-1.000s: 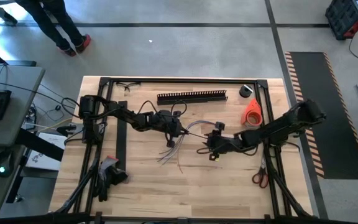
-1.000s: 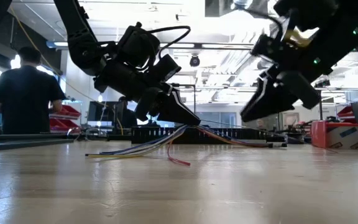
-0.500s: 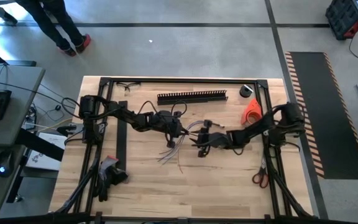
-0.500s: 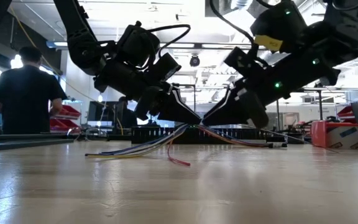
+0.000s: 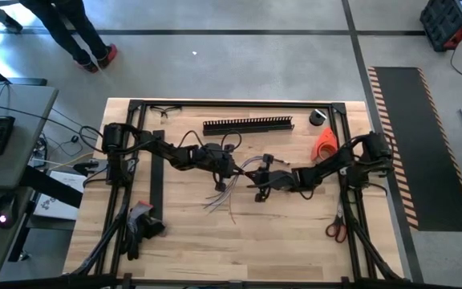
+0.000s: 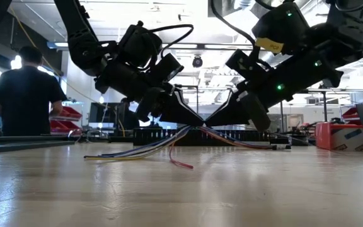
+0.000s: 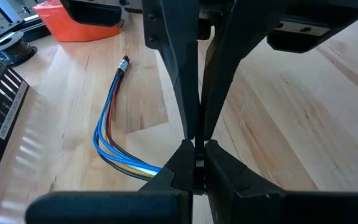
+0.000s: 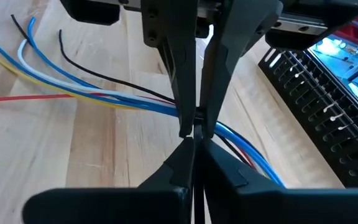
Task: Ziptie cables
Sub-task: Wrap the zip tie around the cable wire
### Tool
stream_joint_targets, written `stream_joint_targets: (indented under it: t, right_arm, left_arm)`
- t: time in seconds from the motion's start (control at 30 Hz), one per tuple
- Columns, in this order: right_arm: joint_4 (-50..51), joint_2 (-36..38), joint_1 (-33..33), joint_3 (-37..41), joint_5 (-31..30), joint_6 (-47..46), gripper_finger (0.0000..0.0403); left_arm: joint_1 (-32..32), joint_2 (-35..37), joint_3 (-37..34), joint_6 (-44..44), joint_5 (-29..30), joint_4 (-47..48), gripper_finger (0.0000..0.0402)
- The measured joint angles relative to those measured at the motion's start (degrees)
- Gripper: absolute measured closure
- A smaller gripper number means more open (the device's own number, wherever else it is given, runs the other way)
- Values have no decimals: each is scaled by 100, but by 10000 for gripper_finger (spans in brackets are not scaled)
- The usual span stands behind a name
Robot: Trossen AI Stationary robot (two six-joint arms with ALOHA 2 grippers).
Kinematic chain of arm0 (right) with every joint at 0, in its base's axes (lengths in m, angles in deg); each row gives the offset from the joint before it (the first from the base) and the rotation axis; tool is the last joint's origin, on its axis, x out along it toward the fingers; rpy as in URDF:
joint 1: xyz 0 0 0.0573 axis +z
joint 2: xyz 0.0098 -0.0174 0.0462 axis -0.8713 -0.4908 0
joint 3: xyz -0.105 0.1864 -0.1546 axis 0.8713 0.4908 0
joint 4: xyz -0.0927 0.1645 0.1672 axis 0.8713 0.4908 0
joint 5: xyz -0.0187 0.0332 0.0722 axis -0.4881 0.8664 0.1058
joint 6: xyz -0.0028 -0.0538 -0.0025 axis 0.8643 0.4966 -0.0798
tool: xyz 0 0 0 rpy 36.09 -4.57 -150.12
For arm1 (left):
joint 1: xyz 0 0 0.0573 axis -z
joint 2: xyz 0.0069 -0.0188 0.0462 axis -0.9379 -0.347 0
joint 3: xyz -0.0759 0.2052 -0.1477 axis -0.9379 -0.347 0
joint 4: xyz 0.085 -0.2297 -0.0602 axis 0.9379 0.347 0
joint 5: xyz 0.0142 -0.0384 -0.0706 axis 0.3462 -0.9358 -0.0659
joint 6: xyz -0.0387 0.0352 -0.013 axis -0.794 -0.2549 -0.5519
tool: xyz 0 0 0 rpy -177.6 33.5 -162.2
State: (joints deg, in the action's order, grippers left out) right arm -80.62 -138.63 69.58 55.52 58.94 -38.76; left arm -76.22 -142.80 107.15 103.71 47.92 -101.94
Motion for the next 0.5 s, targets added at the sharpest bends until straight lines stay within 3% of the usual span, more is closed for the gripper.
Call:
stream_joint_targets:
  t: [0.2,0.5]
  right_arm:
    - [96,2,244,50,-407,-334,401]
    - [346,85,839,658,-1093,-1746,403]
  left_arm:
    - [5,-2,18,0,-23,-1,398]
    - [2,0,4,2,-2,43,398]
